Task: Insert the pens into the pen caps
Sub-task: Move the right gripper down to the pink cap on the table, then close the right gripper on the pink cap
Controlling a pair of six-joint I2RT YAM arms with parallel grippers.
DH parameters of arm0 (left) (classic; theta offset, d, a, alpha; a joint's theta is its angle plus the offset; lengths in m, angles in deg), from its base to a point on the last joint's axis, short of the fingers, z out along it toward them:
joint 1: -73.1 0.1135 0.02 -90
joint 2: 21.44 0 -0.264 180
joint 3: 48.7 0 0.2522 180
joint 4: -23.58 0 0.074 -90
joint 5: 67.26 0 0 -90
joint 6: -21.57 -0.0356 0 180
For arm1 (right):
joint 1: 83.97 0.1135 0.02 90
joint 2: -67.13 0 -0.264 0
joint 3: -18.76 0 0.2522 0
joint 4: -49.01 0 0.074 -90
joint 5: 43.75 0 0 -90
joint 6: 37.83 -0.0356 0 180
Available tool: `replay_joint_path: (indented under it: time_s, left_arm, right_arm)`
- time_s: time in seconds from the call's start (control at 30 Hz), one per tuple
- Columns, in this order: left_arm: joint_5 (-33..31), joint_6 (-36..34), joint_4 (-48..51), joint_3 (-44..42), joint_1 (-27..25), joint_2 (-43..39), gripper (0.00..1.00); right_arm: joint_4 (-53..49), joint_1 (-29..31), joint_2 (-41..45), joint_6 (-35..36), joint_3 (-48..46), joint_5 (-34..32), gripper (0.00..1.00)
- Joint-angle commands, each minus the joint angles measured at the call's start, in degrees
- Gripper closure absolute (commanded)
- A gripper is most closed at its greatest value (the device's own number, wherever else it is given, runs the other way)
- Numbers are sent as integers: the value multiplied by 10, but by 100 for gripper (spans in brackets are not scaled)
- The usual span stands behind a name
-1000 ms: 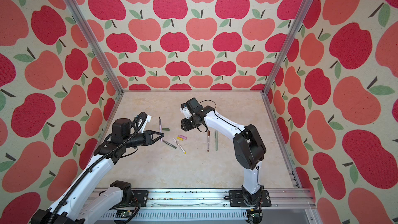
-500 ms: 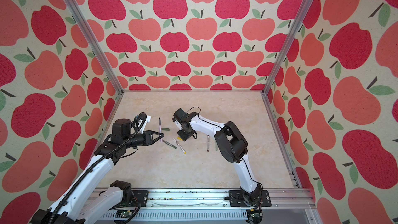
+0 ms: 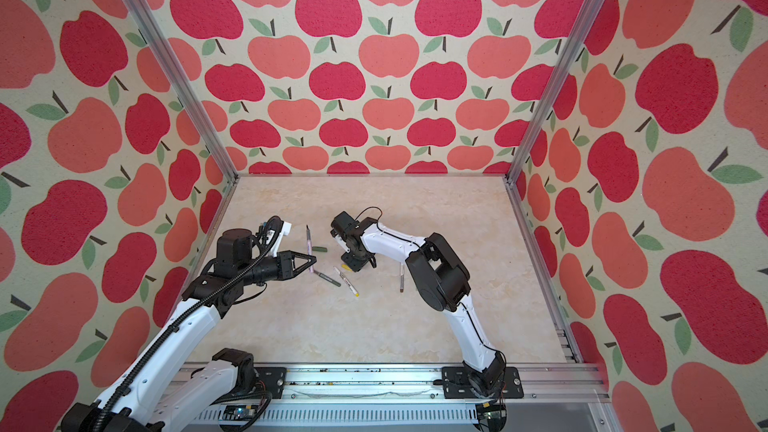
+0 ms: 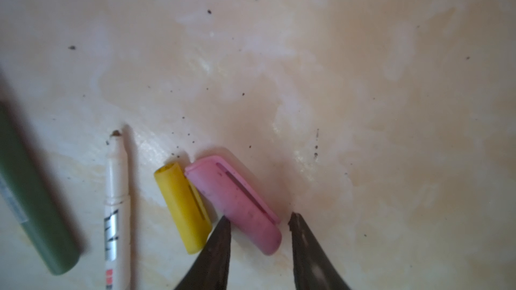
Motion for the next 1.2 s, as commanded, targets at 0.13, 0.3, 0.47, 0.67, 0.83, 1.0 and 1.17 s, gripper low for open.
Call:
replay_joint_path:
  time_s: [0.13, 0.3, 0.47, 0.67, 0.83, 1.0, 1.17]
  left_arm:
    - [5, 5, -17, 2, 4, 11, 100]
    - [6, 6, -18, 2, 4, 13, 100]
    - [5, 5, -17, 2, 3, 10, 100]
    - [4, 6, -19, 2, 4, 9, 100]
    - [5, 7, -21, 2, 4, 9, 100]
    - [3, 7, -18, 3, 4, 6, 100]
    - [2, 9, -18, 4, 3, 6, 100]
  right_arm:
    - [-11, 11, -34, 18, 39, 4, 63]
    - [-17, 14, -51, 20, 59, 8, 63]
    - [-22, 16, -61, 18, 66, 11, 67]
    - [-13, 16, -50, 10, 48, 11, 73]
    - [-6, 15, -43, 3, 33, -1, 75]
    - [5, 10, -35, -11, 16, 2, 78]
    - [16, 2, -19, -33, 6, 9, 81]
